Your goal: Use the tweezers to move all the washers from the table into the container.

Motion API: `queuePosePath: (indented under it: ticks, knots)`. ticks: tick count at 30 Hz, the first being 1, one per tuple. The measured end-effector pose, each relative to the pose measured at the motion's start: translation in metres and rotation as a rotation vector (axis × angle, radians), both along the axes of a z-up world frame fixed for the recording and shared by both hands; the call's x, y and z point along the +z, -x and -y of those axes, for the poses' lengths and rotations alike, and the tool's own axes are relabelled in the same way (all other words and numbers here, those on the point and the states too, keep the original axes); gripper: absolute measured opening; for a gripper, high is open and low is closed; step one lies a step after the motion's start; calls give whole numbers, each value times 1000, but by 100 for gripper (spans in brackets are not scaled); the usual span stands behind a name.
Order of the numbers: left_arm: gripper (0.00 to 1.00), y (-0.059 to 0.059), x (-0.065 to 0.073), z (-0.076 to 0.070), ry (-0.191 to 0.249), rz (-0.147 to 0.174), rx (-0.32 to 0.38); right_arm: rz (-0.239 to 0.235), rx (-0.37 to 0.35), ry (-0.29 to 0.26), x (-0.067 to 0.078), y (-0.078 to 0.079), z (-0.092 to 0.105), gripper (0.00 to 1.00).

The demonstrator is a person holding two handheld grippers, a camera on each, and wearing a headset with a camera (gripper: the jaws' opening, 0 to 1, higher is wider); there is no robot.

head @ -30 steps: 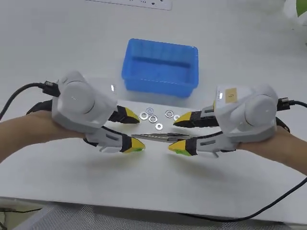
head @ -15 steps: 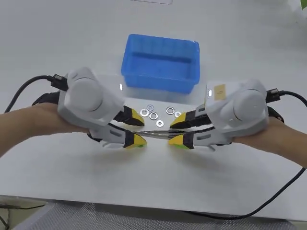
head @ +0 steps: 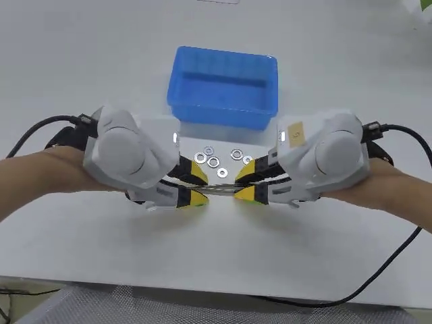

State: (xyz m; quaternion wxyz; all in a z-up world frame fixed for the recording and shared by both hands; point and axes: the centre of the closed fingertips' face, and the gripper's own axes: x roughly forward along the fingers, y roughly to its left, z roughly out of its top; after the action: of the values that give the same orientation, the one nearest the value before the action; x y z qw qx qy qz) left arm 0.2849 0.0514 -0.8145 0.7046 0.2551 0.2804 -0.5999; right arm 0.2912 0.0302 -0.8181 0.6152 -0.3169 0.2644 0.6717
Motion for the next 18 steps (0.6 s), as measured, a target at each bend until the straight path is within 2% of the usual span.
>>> queuePosePath:
  ticks: [2,4,13,16,17,18]
  knots:
    - [16,-1,0,0,-1,1,8,4,7,3,0,1,0,10]
    - [8,-7,0,-2,-14,22,29,4,10,2,0,1,0,9]
    - [7,-8,-1,-2,-10,14,33,5,2,1,0,0,-1,8]
    - [7,-8,0,-2,-2,-22,57,16,9,-3,0,0,-2,7]
    - [6,-7,0,-3,-3,-26,58,15,9,-4,0,0,-2,7]
    - [6,-6,0,-2,-11,-7,47,17,9,-6,0,1,-3,7]
